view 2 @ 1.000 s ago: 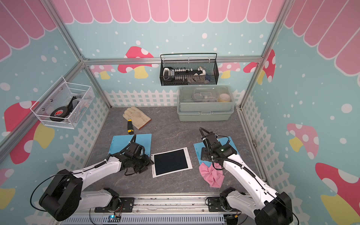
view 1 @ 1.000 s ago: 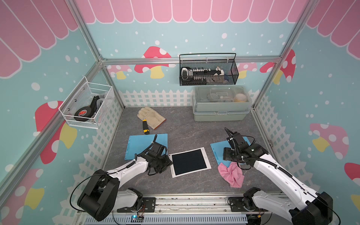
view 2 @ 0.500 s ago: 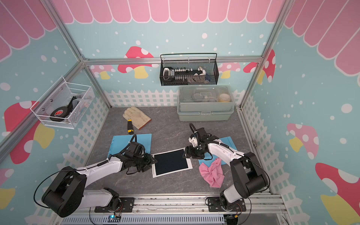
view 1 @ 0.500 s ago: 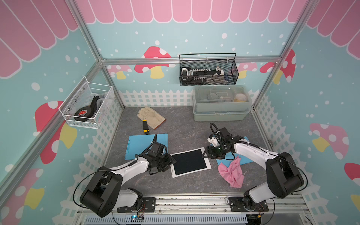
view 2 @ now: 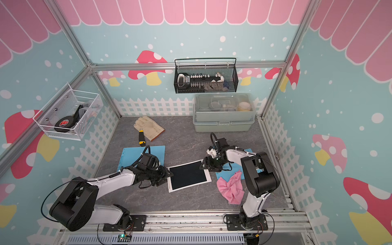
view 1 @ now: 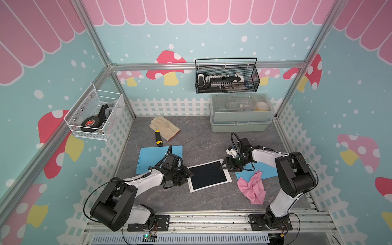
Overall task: Wipe the drawing tablet
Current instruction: Adjust the drawing tablet at the center of the board.
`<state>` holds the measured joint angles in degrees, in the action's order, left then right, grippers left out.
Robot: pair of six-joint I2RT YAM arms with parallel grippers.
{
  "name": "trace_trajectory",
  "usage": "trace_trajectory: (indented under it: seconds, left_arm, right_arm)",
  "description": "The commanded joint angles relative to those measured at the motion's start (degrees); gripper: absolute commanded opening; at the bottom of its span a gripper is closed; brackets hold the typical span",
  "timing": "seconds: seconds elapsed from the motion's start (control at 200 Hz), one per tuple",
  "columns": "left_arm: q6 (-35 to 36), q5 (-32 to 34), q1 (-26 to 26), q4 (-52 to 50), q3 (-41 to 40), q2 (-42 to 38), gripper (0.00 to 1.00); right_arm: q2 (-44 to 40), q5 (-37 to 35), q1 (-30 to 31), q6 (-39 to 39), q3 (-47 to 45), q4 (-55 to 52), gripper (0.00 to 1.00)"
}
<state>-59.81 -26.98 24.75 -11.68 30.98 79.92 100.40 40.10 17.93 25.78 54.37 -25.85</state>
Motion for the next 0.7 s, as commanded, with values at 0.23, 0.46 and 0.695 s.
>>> trace_trajectory:
  seconds: [0.23,0.46,0.695]
  left_arm:
    - [0.07,2.3,0.39,0.21,-0.63,8.36,0.56]
    - [0.23,2.46,0.95,0.76,0.41,10.2,0.56]
    - [-0.31,2.54,1.52,1.39,1.92,10.57,0.56]
  right_arm:
    - [-2.79,12.85,0.79,0.99,-2.24,4.69,0.57]
    - [-9.58,15.03,0.79,10.83,-4.83,12.86,0.54]
    - [-10.23,17.27,1.23,12.27,-3.66,12.08,0.28]
